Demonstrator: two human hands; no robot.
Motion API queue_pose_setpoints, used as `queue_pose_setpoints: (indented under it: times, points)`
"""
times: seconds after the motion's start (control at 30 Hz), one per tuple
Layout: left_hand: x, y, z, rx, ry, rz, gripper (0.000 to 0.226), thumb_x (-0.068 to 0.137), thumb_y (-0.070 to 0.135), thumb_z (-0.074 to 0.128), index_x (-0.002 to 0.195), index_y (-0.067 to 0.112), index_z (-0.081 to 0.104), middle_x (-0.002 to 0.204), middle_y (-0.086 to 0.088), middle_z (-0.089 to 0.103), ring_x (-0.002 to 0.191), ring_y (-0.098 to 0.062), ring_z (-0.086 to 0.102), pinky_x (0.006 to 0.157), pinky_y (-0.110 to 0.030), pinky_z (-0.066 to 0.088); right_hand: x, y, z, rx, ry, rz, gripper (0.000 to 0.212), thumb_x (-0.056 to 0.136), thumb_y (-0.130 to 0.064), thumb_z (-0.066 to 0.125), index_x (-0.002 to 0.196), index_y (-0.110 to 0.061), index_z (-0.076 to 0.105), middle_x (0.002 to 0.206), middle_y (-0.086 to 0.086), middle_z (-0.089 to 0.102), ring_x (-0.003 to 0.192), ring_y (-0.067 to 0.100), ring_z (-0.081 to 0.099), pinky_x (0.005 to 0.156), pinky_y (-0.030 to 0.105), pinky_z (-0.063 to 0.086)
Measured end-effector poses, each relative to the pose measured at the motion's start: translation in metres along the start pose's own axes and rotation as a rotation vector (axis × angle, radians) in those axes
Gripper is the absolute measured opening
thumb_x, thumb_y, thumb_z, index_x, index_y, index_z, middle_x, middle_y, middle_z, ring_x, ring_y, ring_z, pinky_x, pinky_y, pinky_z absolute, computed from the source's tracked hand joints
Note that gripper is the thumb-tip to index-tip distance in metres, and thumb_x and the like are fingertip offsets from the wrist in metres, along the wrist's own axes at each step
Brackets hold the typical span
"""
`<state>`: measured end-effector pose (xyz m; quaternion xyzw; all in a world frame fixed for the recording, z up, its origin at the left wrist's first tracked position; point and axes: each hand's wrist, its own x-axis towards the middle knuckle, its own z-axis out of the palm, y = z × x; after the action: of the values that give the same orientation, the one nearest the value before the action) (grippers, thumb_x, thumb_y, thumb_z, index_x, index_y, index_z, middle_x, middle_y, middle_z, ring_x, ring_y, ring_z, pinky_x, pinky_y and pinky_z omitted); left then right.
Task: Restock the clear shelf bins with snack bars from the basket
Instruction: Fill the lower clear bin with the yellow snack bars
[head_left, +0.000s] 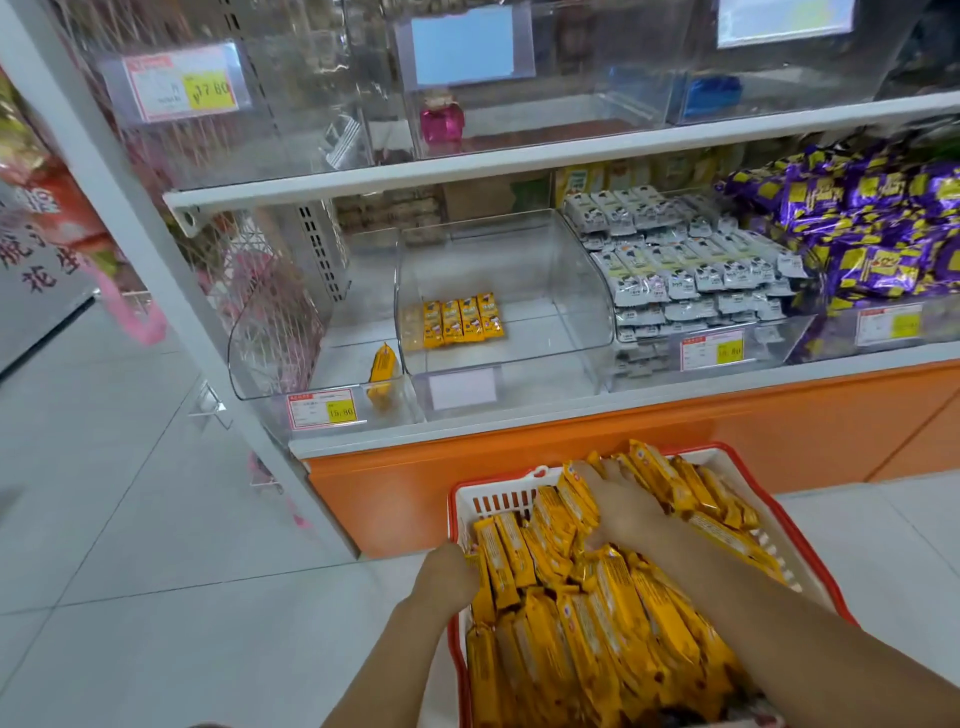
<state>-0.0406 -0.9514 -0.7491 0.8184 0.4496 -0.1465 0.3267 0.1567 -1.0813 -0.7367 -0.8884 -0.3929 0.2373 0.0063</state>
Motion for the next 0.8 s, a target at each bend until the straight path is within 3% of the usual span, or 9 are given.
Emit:
queue_pose_setpoints:
  times: [0.07, 0.17, 0.3, 0.4, 0.53, 0.63, 0.7, 0.77, 0.8]
  points:
    - [-0.001, 0.001, -0.002, -0.004, 0.006, -0.003, 0.027, 0.095, 0.014, 0.046, 0.071, 0.019, 0.035, 0.071, 0.006, 0.039, 0.08, -0.015, 0.049, 0.05, -0.018, 0.034, 0.003, -0.001, -0.002, -0.058, 0.027, 0.009, 0.112, 0.069, -0.031, 0.084, 0.152, -0.024, 0.009, 0.155, 0.014, 0.014, 0.145, 0.035, 0.013, 0.112, 0.045, 0.033]
    - [0.001, -0.001, -0.003, -0.027, 0.009, -0.012, 0.03, 0.093, 0.013, 0.047, 0.067, 0.02, 0.035, 0.071, 0.004, 0.043, 0.068, -0.011, 0.048, 0.049, -0.017, 0.032, 0.008, -0.002, -0.003, -0.116, 0.038, 0.006, 0.104, 0.073, -0.03, 0.081, 0.151, -0.021, 0.011, 0.151, 0.013, 0.018, 0.142, 0.034, 0.019, 0.107, 0.041, 0.039]
    - [0.002, 0.0, -0.004, -0.032, 0.011, -0.024, 0.03, 0.094, 0.014, 0.047, 0.067, 0.02, 0.034, 0.072, 0.004, 0.042, 0.063, -0.008, 0.045, 0.047, -0.017, 0.032, 0.011, -0.011, 0.004, -0.191, 0.187, 0.014, 0.077, 0.085, -0.029, 0.068, 0.145, -0.013, 0.022, 0.14, 0.012, 0.028, 0.13, 0.032, 0.032, 0.094, 0.033, 0.046]
    - [0.001, 0.003, -0.007, -0.039, 0.006, -0.031, 0.03, 0.094, 0.013, 0.047, 0.067, 0.018, 0.034, 0.07, 0.003, 0.041, 0.058, -0.006, 0.04, 0.046, -0.016, 0.031, 0.011, -0.013, 0.006, -0.288, 0.291, 0.04, 0.065, 0.086, -0.041, 0.064, 0.136, -0.009, 0.036, 0.131, 0.01, 0.036, 0.12, 0.026, 0.04, 0.091, 0.03, 0.046]
    - [-0.001, 0.007, -0.011, -0.085, -0.014, -0.066, 0.033, 0.093, 0.014, 0.049, 0.064, 0.015, 0.033, 0.065, 0.002, 0.037, 0.053, -0.006, 0.035, 0.042, -0.015, 0.026, 0.009, -0.015, -0.008, -0.233, 0.246, 0.069, 0.065, 0.085, -0.049, 0.064, 0.133, -0.009, 0.044, 0.128, 0.009, 0.042, 0.115, 0.023, 0.048, 0.089, 0.03, 0.047]
    - [-0.005, 0.017, -0.021, -0.161, 0.05, 0.025, 0.031, 0.092, 0.017, 0.053, 0.064, 0.017, 0.039, 0.066, 0.003, 0.042, 0.055, -0.005, 0.04, 0.049, -0.017, 0.033, -0.013, -0.02, -0.034, 0.222, 0.199, 0.137, 0.066, 0.086, -0.043, 0.064, 0.138, -0.009, 0.04, 0.125, 0.007, 0.05, 0.103, 0.019, 0.058, 0.077, 0.027, 0.051]
    - [-0.009, 0.03, -0.029, -0.359, 0.031, 0.152, 0.02, 0.092, 0.027, 0.058, 0.081, 0.012, 0.061, 0.082, -0.002, 0.06, 0.073, -0.01, 0.058, 0.066, -0.02, 0.045, -0.034, -0.022, -0.049, 0.726, 0.118, 0.11, 0.051, 0.09, -0.036, 0.06, 0.131, -0.011, 0.044, 0.107, 0.001, 0.057, 0.082, 0.013, 0.061, 0.064, 0.025, 0.049]
    - [-0.017, 0.046, -0.039, -0.687, -0.103, 0.207, 0.041, 0.089, 0.038, 0.062, 0.115, 0.007, 0.063, 0.11, -0.008, 0.066, 0.102, -0.018, 0.063, 0.084, -0.024, 0.051, -0.055, -0.025, -0.057, 1.273, -0.107, 0.038, 0.04, 0.093, -0.031, 0.056, 0.125, -0.006, 0.052, 0.106, 0.012, 0.066, 0.085, 0.023, 0.067, 0.081, 0.038, 0.055]
    - [-0.021, 0.053, -0.041, -0.863, -0.197, 0.218, 0.046, 0.086, 0.04, 0.064, 0.12, 0.008, 0.061, 0.114, -0.007, 0.066, 0.107, -0.018, 0.063, 0.086, -0.024, 0.052, -0.063, -0.025, -0.058, 1.463, -0.193, -0.007, 0.038, 0.094, -0.029, 0.054, 0.122, -0.004, 0.055, 0.108, 0.019, 0.068, 0.091, 0.029, 0.068, 0.092, 0.045, 0.052]
